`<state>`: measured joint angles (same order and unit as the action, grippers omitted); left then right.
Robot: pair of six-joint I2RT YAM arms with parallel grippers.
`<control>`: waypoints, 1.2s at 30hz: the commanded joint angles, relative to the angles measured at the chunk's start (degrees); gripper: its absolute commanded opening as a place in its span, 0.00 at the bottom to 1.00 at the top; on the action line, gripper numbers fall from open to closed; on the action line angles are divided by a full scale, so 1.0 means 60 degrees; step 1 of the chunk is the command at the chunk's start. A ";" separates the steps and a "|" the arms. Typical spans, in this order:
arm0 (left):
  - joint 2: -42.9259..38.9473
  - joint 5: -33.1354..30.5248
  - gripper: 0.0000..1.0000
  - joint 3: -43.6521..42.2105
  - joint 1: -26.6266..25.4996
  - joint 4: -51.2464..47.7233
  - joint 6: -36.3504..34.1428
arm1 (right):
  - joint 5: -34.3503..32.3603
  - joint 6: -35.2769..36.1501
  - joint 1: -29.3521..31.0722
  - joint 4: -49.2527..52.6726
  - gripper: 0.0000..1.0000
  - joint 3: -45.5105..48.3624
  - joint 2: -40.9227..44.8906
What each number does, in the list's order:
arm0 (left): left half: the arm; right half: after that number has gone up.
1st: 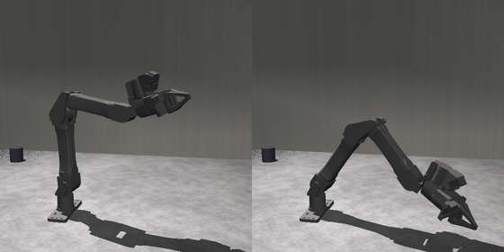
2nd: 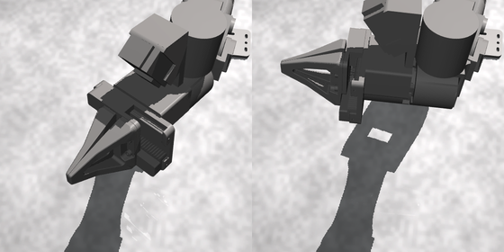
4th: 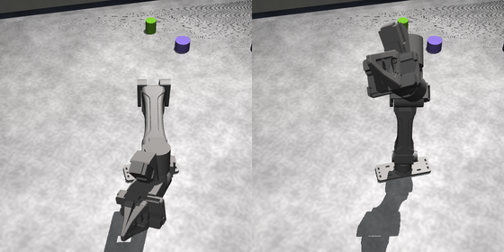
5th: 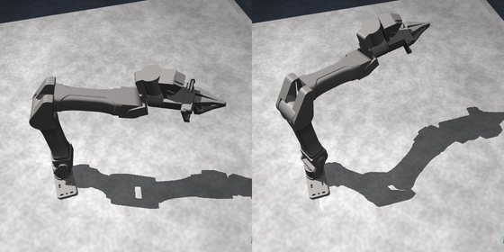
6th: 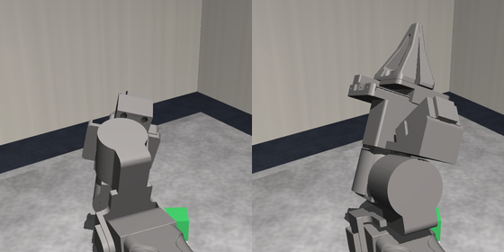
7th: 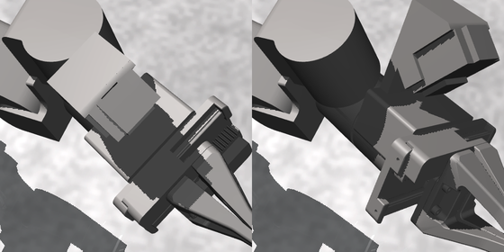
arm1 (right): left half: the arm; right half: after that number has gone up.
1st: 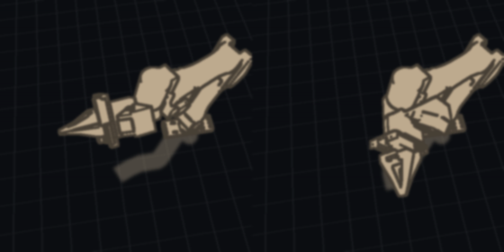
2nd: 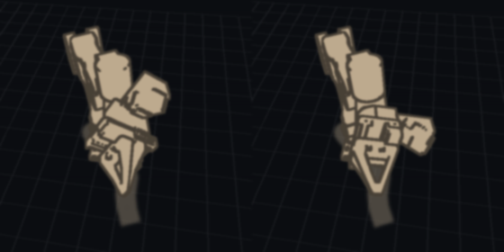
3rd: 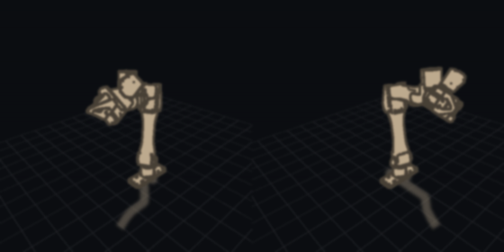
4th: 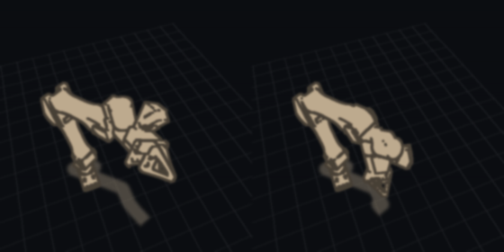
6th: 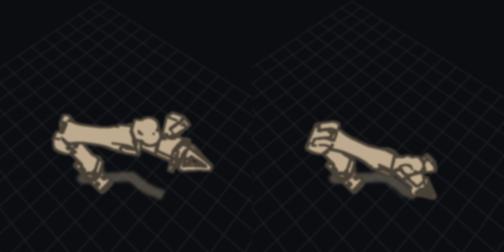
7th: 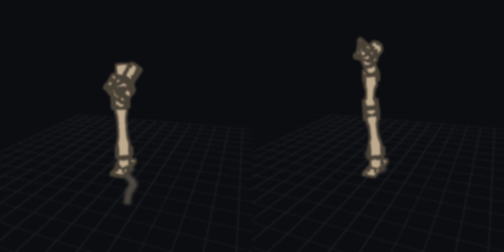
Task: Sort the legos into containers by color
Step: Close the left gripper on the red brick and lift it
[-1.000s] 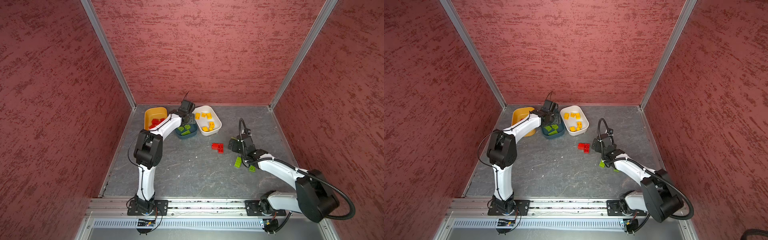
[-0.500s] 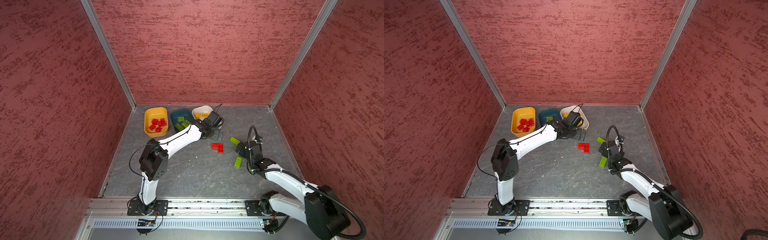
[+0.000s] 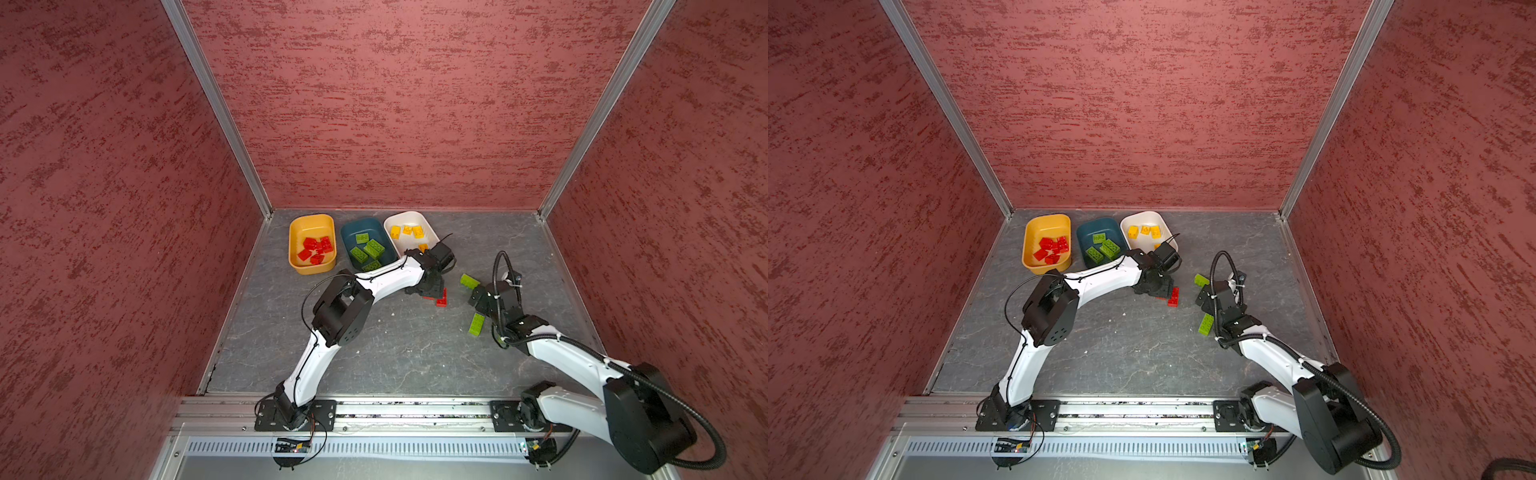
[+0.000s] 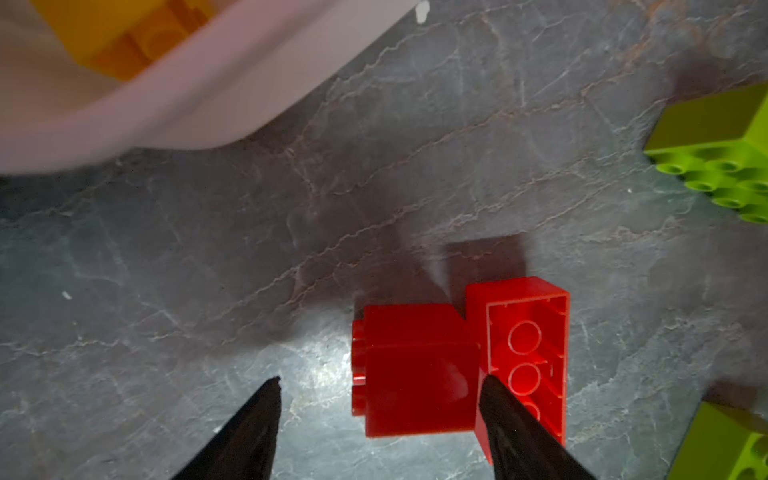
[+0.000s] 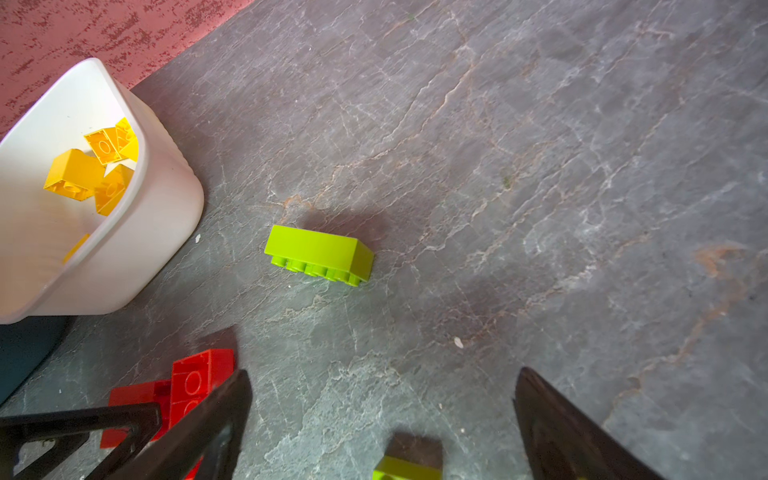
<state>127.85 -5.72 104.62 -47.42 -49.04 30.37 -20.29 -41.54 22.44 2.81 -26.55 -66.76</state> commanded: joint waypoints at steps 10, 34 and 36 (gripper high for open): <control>0.0422 0.0240 0.59 0.0259 0.0081 0.0076 0.0015 | 0.0381 0.0068 -0.0018 -0.0306 0.99 -0.0212 -0.0166; -0.0804 -0.0335 0.34 -0.1109 0.0153 0.1431 -0.0626 | 0.2994 0.2331 0.0425 -0.2133 0.99 -0.0364 -0.1337; -0.1267 -0.0481 0.33 -0.1575 0.0250 0.1795 -0.0645 | 0.3001 0.2382 0.0497 -0.2117 0.99 -0.0405 -0.1418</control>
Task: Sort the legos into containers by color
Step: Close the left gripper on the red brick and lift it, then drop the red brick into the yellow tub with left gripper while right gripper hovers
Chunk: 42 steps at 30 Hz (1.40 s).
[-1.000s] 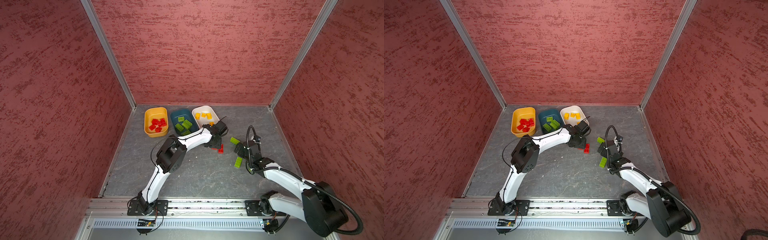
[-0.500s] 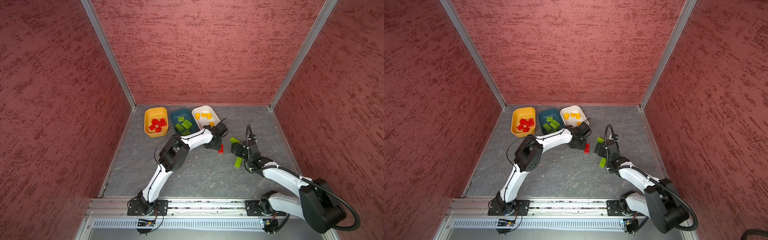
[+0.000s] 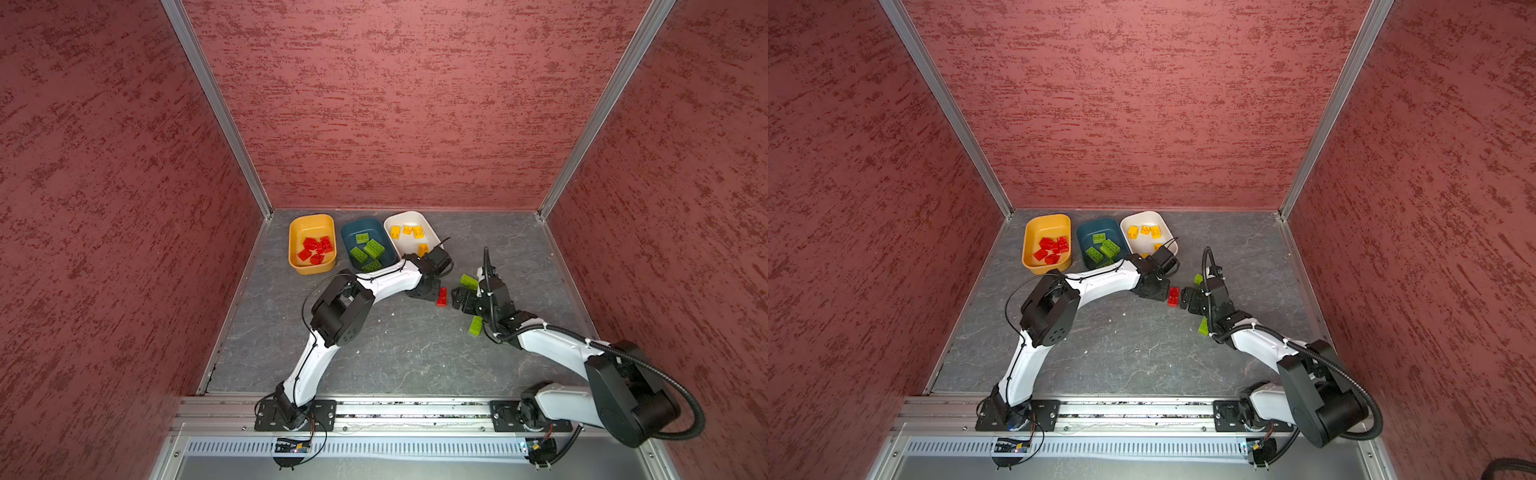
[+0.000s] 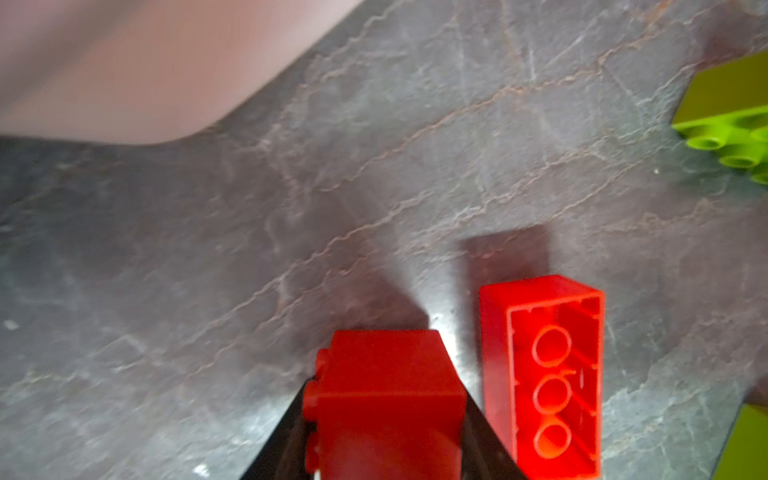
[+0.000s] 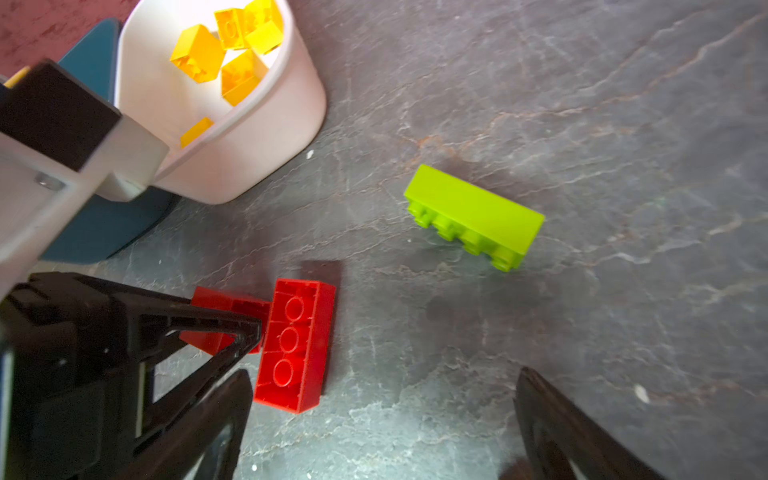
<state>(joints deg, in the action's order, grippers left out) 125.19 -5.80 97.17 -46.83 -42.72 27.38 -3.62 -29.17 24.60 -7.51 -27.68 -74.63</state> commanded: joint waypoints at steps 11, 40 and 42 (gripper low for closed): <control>-0.3455 -0.1541 0.32 -0.2312 0.1711 0.1747 -0.0547 | 0.0051 0.0386 0.0753 -0.0243 0.99 -0.0898 -0.0985; -0.2383 -0.2678 0.66 -0.1166 0.7307 0.1539 -0.1038 | -0.2067 -0.0021 0.1313 0.0892 0.99 -0.1086 -0.0560; -0.2592 -0.2130 0.81 -0.1175 0.7220 0.1619 -0.1071 | -0.2272 -0.0363 0.1280 0.1042 0.99 -0.0834 -0.0159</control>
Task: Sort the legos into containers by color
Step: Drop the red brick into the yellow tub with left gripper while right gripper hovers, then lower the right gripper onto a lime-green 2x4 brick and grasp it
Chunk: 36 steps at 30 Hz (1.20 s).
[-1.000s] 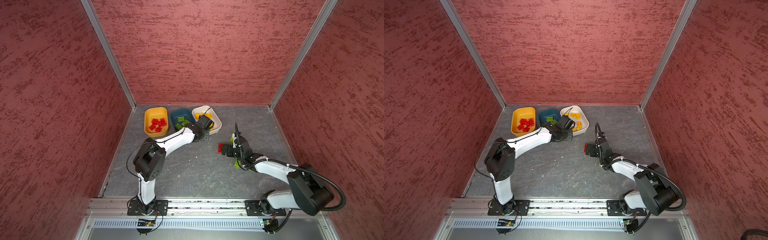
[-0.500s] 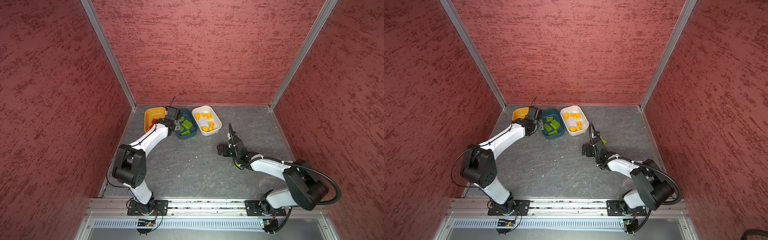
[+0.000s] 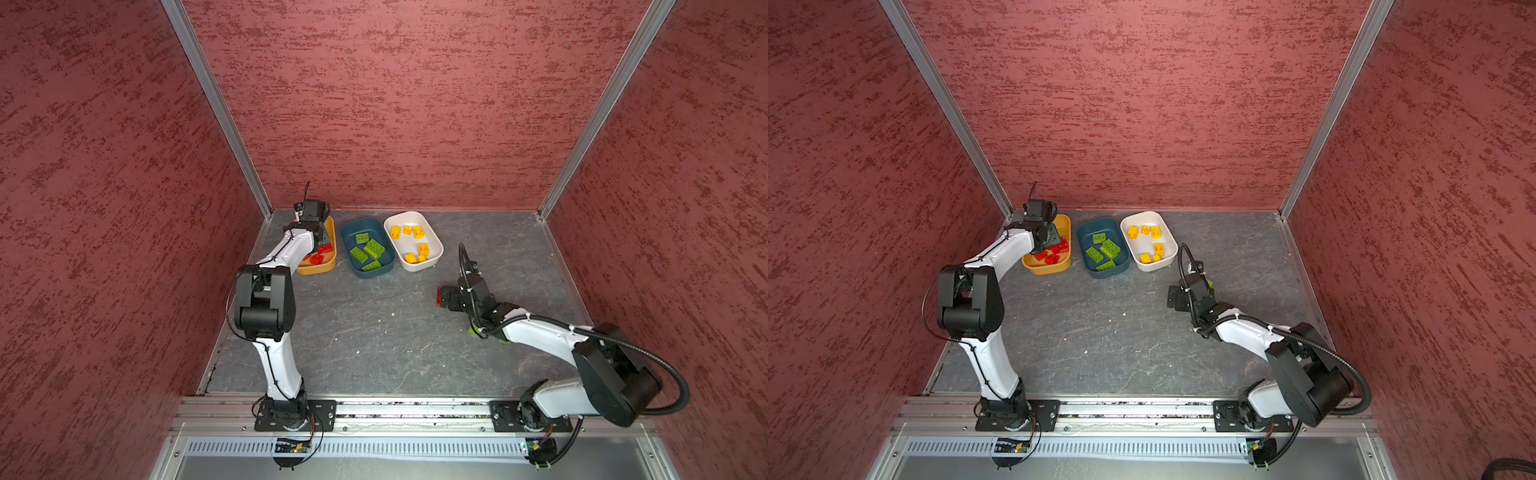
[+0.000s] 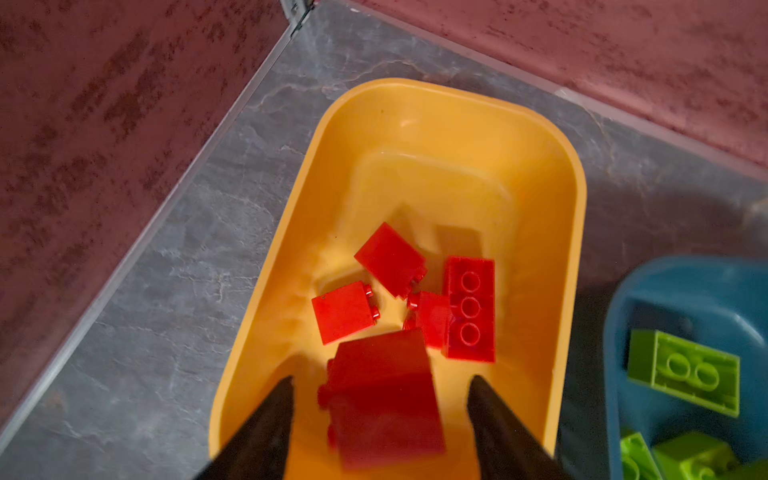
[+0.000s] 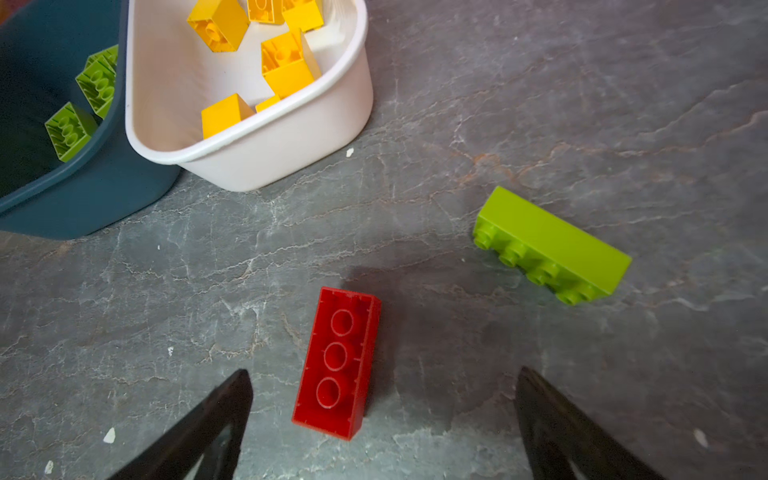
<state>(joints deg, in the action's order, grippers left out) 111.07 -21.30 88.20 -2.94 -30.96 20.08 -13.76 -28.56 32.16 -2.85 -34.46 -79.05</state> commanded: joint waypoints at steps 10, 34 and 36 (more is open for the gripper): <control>-0.2083 0.1154 0.99 -0.0934 -0.1850 0.0219 -0.0515 | 0.0380 -0.1608 -0.1131 0.3805 0.98 0.0748 0.2972; -0.2105 0.0331 1.00 -0.1438 -0.3705 0.0742 -0.1105 | 0.1957 -0.2025 -0.1048 0.5993 0.56 0.0250 0.1110; -0.2090 0.0339 1.00 -0.1422 -0.3708 0.0750 -0.1134 | 0.1927 -0.1933 -0.1017 0.5970 0.51 0.0196 0.0968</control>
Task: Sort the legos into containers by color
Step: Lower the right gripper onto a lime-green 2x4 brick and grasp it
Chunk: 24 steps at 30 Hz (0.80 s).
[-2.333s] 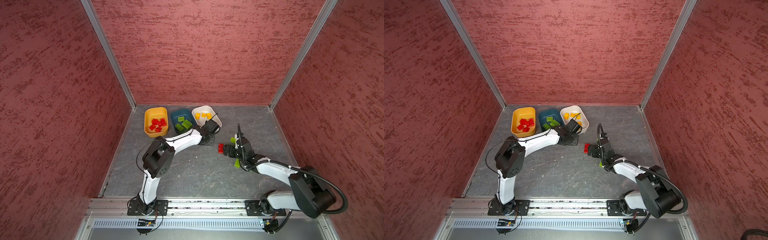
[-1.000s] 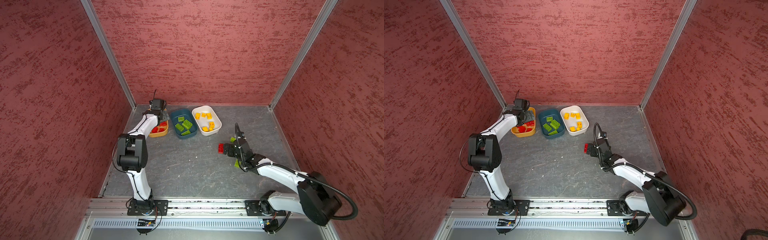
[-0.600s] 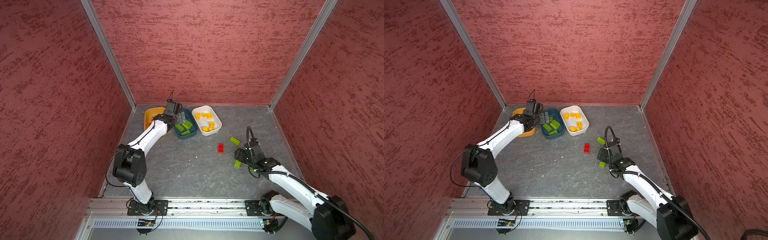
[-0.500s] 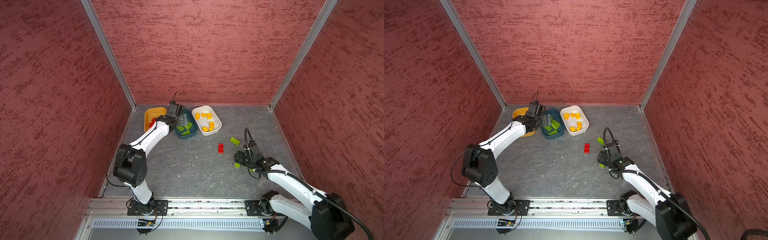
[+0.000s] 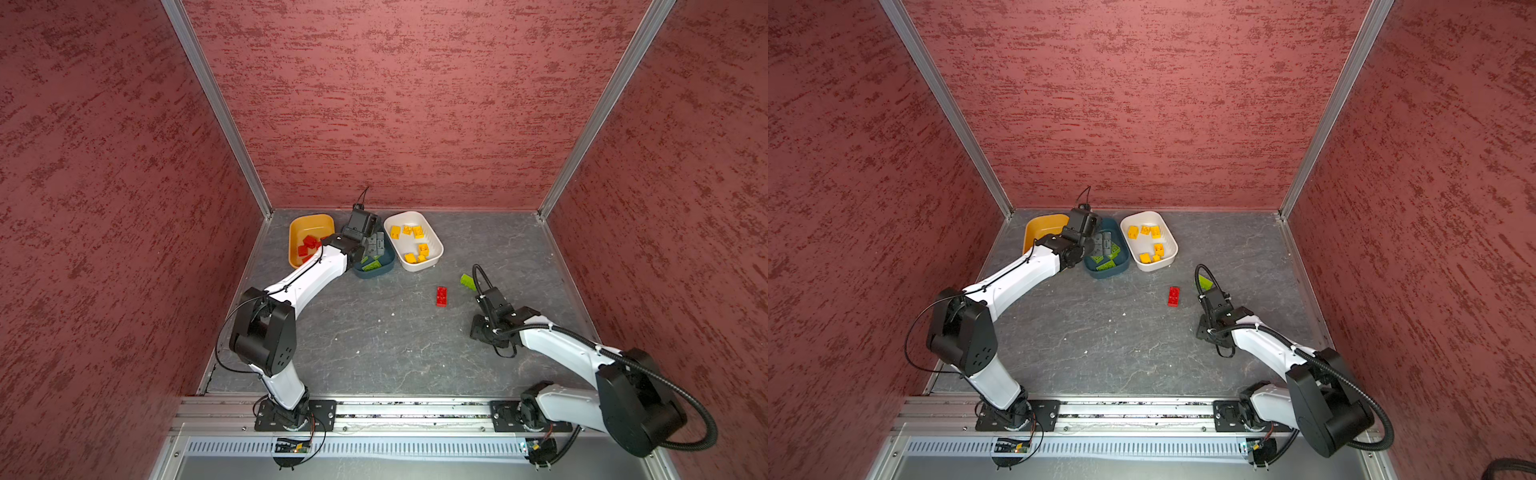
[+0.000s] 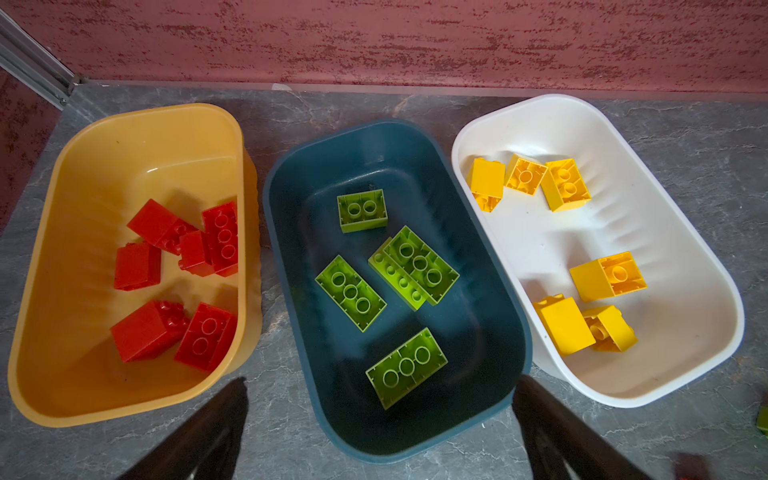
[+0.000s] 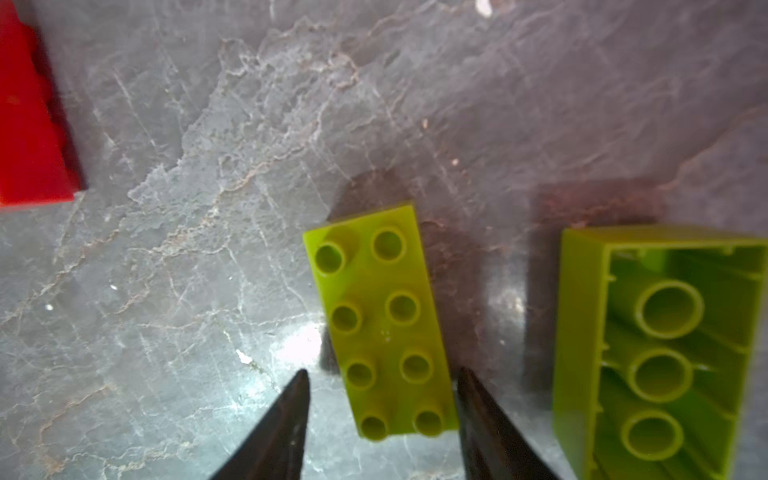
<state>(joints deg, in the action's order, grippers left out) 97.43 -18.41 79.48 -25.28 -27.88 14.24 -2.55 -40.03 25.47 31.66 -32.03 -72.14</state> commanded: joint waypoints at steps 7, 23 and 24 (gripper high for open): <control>0.0183 -0.0168 0.99 -0.0016 0.0016 0.0321 -0.0182 | -0.0378 0.0964 0.0247 0.0231 0.39 -0.0573 -0.0835; -0.0119 -0.0544 0.99 -0.0334 0.0018 0.0299 -0.0222 | 0.0249 0.2510 0.0816 -0.1867 0.34 -0.2302 -0.2866; -0.0173 -0.0596 0.99 -0.0378 0.0009 0.0299 -0.0222 | 0.0281 0.2653 0.0885 -0.1932 0.33 -0.2520 -0.2962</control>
<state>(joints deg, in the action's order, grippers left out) 97.43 -20.32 78.28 -25.30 -26.72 13.98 -1.69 -27.14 29.65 23.62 -44.01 -88.31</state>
